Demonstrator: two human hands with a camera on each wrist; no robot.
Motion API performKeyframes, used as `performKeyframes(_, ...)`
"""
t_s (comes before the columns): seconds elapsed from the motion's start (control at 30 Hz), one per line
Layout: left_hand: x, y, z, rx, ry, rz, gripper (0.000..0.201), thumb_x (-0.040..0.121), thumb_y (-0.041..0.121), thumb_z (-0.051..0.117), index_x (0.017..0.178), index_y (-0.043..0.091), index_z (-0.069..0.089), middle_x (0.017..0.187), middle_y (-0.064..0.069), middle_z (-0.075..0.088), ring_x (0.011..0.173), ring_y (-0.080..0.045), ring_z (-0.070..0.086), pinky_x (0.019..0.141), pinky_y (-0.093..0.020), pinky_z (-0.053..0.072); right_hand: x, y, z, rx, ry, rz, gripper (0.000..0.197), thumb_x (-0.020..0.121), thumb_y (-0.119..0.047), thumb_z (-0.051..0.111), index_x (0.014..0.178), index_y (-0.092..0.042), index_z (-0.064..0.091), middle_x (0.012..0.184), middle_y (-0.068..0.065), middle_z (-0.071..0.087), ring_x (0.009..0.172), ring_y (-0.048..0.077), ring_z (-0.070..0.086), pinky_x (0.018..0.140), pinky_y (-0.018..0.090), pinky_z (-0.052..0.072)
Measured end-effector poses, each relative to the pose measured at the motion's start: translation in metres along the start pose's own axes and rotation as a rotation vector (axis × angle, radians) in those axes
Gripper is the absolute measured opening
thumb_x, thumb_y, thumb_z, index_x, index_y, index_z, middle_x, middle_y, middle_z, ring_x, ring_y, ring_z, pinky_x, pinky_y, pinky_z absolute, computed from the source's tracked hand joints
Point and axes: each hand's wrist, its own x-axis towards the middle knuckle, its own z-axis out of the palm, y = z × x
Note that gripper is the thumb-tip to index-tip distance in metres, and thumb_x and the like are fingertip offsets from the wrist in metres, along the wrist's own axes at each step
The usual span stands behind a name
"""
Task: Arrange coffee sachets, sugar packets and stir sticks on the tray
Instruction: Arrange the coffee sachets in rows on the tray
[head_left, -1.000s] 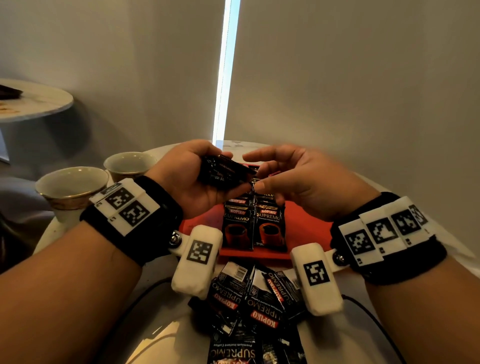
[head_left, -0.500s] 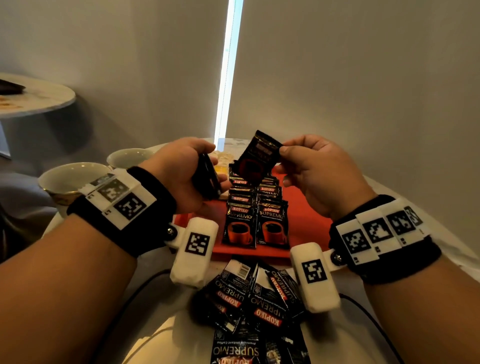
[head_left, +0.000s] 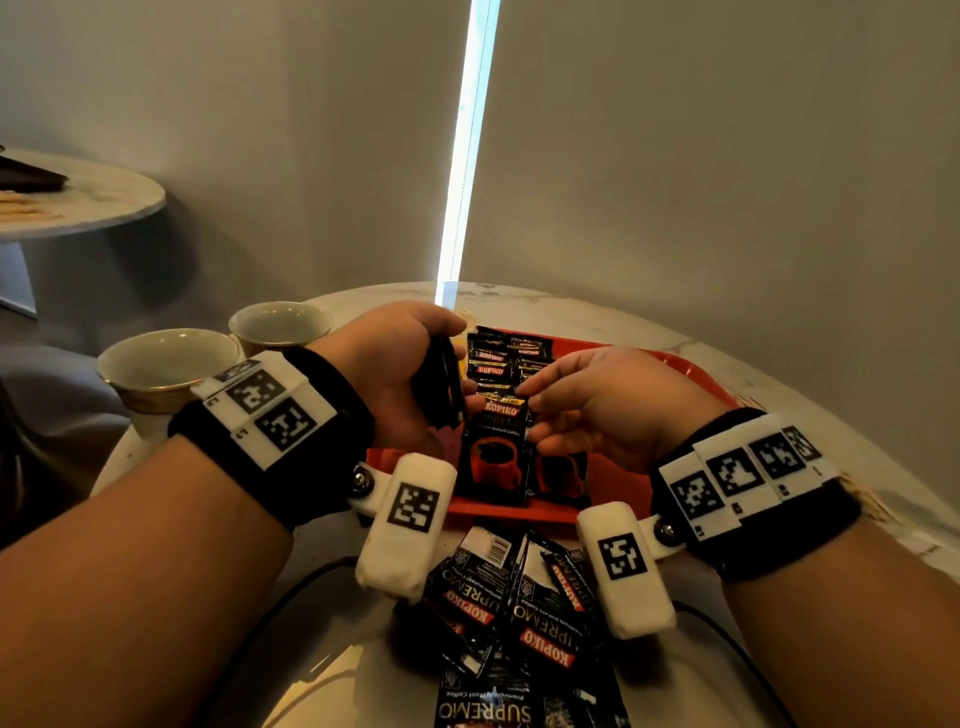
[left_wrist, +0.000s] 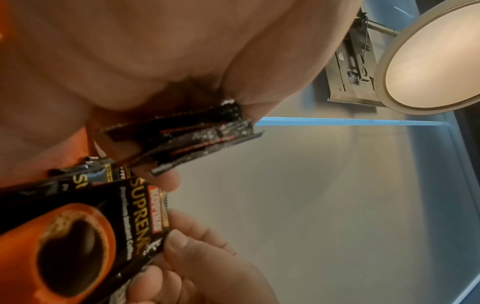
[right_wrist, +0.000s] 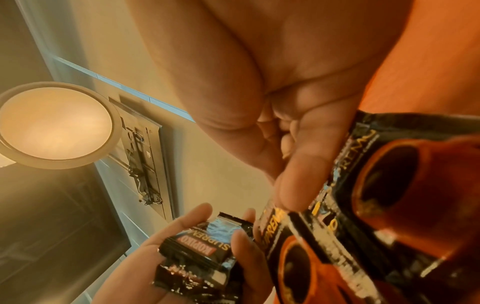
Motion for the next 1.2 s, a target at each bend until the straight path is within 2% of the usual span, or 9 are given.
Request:
performKeyframes(0.1, 0.002, 0.000, -0.002, -0.009, 0.016, 0.005, 0.028, 0.097, 0.037, 0.052, 0.101, 0.009, 0.057, 0.079, -0.010, 0.056, 0.075, -0.023, 0.059, 0.077, -0.043, 0.050, 0.000, 0.000, 0.001, -0.031, 0.015, 0.003, 0.014, 0.093, 0.010, 0.058, 0.100, 0.002, 0.067, 0.081, 0.020, 0.067, 0.062, 0.020, 0.069, 0.049, 0.025, 0.057)
performKeyframes(0.2, 0.004, -0.001, -0.002, -0.018, 0.018, 0.001, 0.030, 0.098, 0.037, 0.051, 0.102, 0.008, 0.057, 0.080, -0.010, 0.056, 0.078, -0.023, 0.058, 0.084, -0.049, 0.047, 0.001, 0.001, 0.002, -0.053, 0.011, 0.003, 0.013, 0.093, 0.009, 0.060, 0.099, 0.002, 0.069, 0.081, 0.019, 0.068, 0.065, 0.022, 0.070, 0.052, 0.026, 0.058)
performKeyframes(0.4, 0.005, -0.001, -0.002, -0.012, 0.020, -0.006, 0.031, 0.098, 0.038, 0.051, 0.099, 0.008, 0.057, 0.080, -0.010, 0.056, 0.077, -0.023, 0.060, 0.069, -0.050, 0.046, 0.000, 0.000, 0.003, -0.106, 0.009, -0.002, 0.011, 0.093, 0.005, 0.062, 0.101, 0.002, 0.069, 0.079, 0.017, 0.067, 0.069, 0.024, 0.071, 0.060, 0.031, 0.062)
performKeyframes(0.63, 0.002, 0.001, -0.002, 0.004, 0.019, 0.019, 0.022, 0.097, 0.036, 0.051, 0.100, 0.014, 0.051, 0.073, -0.009, 0.054, 0.068, -0.022, 0.057, 0.067, -0.035, 0.052, 0.000, -0.001, 0.004, -0.108, 0.043, -0.046, 0.016, 0.094, -0.004, 0.065, 0.107, 0.005, 0.066, 0.090, 0.020, 0.067, 0.064, 0.023, 0.069, 0.057, 0.030, 0.060)
performKeyframes(0.8, 0.002, 0.005, -0.010, 0.017, 0.025, 0.088, 0.019, 0.094, 0.036, 0.050, 0.098, 0.019, 0.054, 0.076, -0.006, 0.056, 0.067, -0.022, 0.060, 0.071, -0.042, 0.050, -0.001, -0.003, -0.002, -0.052, 0.072, -0.092, 0.020, 0.093, -0.002, 0.065, 0.112, 0.006, 0.064, 0.086, 0.019, 0.065, 0.060, 0.022, 0.065, 0.054, 0.030, 0.059)
performKeyframes(0.93, 0.000, 0.005, -0.005, -0.150, -0.009, 0.228, 0.026, 0.098, 0.024, 0.044, 0.116, 0.011, 0.058, 0.099, -0.014, 0.059, 0.074, -0.028, 0.068, 0.074, -0.043, 0.057, -0.007, -0.010, -0.013, -0.095, 0.048, -0.215, 0.011, 0.091, -0.002, 0.066, 0.100, -0.005, 0.072, 0.084, 0.009, 0.070, 0.062, 0.016, 0.063, 0.051, 0.027, 0.052)
performKeyframes(1.03, 0.000, 0.003, 0.000, -0.231, -0.083, 0.275, 0.033, 0.099, 0.016, 0.040, 0.124, 0.007, 0.058, 0.119, -0.025, 0.064, 0.087, -0.037, 0.074, 0.082, -0.049, 0.058, -0.015, -0.013, -0.016, -0.148, -0.034, -0.381, 0.026, 0.085, 0.000, 0.071, 0.096, -0.022, 0.077, 0.091, 0.003, 0.070, 0.072, 0.014, 0.063, 0.058, 0.029, 0.051)
performKeyframes(1.1, 0.000, 0.002, 0.001, -0.228, -0.115, 0.249, 0.031, 0.099, 0.019, 0.041, 0.120, 0.005, 0.059, 0.116, -0.023, 0.068, 0.090, -0.035, 0.072, 0.075, -0.047, 0.061, -0.018, -0.013, -0.016, -0.180, -0.063, -0.465, 0.038, 0.080, 0.001, 0.075, 0.097, -0.033, 0.078, 0.097, 0.000, 0.068, 0.079, 0.010, 0.065, 0.067, 0.027, 0.054)
performKeyframes(1.2, -0.002, 0.000, 0.003, -0.191, -0.132, 0.240, 0.025, 0.101, 0.022, 0.044, 0.104, 0.005, 0.061, 0.088, -0.015, 0.071, 0.072, -0.024, 0.069, 0.067, -0.034, 0.059, -0.018, -0.012, -0.014, -0.172, -0.101, -0.526, 0.044, 0.077, 0.003, 0.077, 0.098, -0.036, 0.079, 0.098, -0.003, 0.069, 0.083, 0.011, 0.067, 0.080, 0.031, 0.058)
